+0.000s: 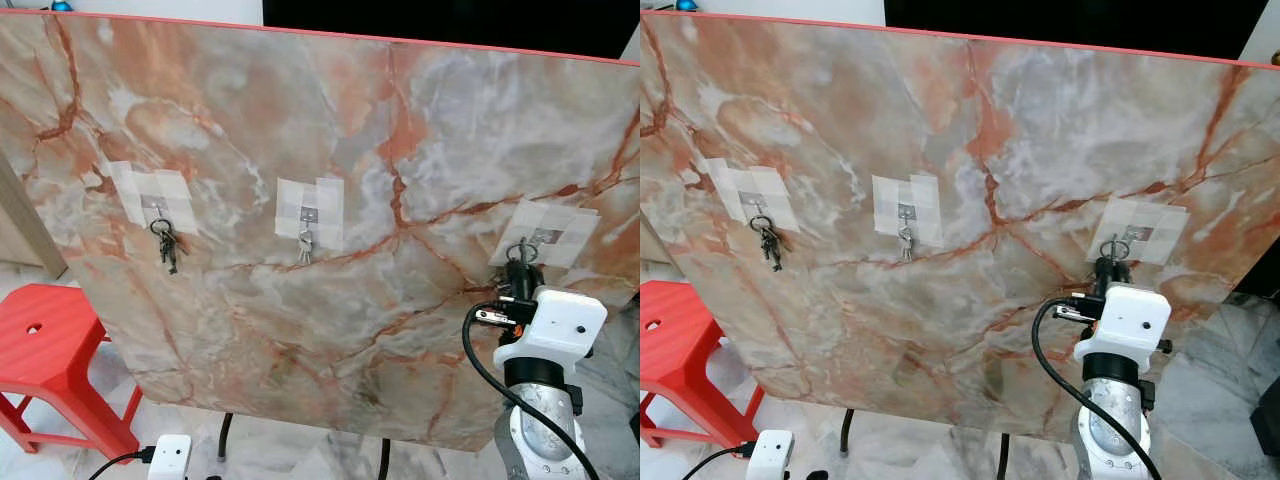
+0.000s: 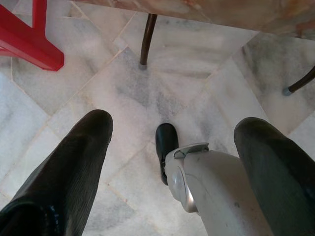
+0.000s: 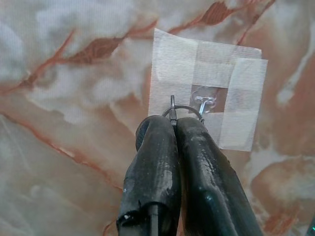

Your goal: Hang keys on a hook

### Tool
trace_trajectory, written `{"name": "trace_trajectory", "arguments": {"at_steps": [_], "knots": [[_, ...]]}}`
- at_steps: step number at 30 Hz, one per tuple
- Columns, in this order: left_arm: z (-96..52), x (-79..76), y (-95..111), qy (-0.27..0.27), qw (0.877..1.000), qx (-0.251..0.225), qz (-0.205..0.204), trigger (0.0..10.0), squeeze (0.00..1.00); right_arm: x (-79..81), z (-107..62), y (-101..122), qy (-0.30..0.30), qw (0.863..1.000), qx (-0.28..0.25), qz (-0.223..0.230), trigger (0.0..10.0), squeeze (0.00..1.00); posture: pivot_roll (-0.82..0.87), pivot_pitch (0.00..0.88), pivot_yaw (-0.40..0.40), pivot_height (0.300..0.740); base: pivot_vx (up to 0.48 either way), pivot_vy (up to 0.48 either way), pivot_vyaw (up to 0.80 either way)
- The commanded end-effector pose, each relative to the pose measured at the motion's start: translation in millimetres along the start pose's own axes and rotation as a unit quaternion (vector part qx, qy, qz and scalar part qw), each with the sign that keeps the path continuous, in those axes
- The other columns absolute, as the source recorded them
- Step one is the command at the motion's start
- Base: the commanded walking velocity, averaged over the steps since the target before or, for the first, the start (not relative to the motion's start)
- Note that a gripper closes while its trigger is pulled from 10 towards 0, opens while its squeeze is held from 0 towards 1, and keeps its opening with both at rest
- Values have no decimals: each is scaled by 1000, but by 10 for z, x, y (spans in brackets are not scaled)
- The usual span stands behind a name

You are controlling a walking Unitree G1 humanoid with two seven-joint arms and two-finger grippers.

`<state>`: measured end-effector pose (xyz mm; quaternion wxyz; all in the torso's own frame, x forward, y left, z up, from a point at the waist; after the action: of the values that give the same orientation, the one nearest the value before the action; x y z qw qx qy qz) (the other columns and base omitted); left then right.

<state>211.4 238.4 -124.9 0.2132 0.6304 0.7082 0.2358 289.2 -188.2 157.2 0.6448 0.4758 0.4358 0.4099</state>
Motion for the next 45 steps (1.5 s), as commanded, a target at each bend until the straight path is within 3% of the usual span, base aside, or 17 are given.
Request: {"name": "trace_trajectory", "arguments": {"at_steps": [1,11,14,21,22,23,30,36,37,38,39,40,42,43,45], "knots": [[-2,-14,-59,0,1000,13,0,10000,0,58,22,30,14,1000,-5,5,10000,0,38,0,-82,740,0,0,0],[-6,8,-61,1,1000,13,1,10000,0,72,38,-13,17,1000,3,-1,10000,0,41,0,-80,740,0,0,0],[-8,19,-61,1,1000,13,1,10000,0,14,30,-206,2,998,50,-35,10000,0,41,0,-80,740,0,0,0],[-10,30,-55,2,1000,12,0,10000,0,19,33,-224,6,998,51,-20,10000,0,43,0,-81,740,0,0,0],[-10,31,-54,2,1000,12,0,10000,0,26,37,-207,6,999,48,-16,10000,702,43,0,-81,740,0,0,0],[-10,31,-55,2,1000,12,1,10000,0,33,39,-188,8,999,45,-9,10000,1000,41,0,-81,740,0,0,0],[-8,8,-68,1,1000,13,0,10000,0,23,20,-63,7,1000,17,6,10000,1000,40,0,-83,740,0,0,0],[-4,-26,-80,-1,1000,14,0,10000,0,96,-79,-28,44,999,9,3,10000,1000,34,0,-86,740,0,0,0],[-3,-33,-83,-2,1000,14,0,10000,0,101,-116,-62,54,998,15,-6,10000,957,33,0,-87,740,0,0,0],[-3,-37,-84,-2,1000,14,0,10000,0,108,-142,-101,63,998,22,-12,10000,651,32,0,-88,740,0,0,0],[-3,-42,-86,-2,1000,14,0,10000,0,121,-191,-190,79,996,40,-22,10000,196,32,0,-88,740,0,0,0],[-3,-45,-89,-2,1000,14,0,10000,0,116,-222,-279,86,994,57,-33,10000,0,25,0,-88,740,0,0,0],[-3,-48,-93,-2,1000,15,0,10000,0,133,-308,-590,108,985,119,-60,10000,0,20,0,-88,740,0,0,0],[-3,-48,-93,-2,1000,15,0,10000,0,133,-308,-590,108,985,119,-60,10000,0,20,0,-88,740,0,0,0],[-2,-65,-104,-2,1000,15,0,10000,0,173,-411,-983,122,971,196,-58,10000,0,21,0,-91,740,0,0,0]]}}
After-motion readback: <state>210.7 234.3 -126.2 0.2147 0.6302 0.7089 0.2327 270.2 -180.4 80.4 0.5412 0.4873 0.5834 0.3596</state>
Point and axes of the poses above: a point about 5 cm out from each wrist's last joint towards the gripper, its own z axis pointing out of the wrist towards the gripper, its own y axis along the axis of the wrist's last joint, x = y × z, the point moved 6 cm from there along z, pointing out of the wrist towards the gripper, and after that the axes turned 7 degrees about -z, right-handed, at the moved point
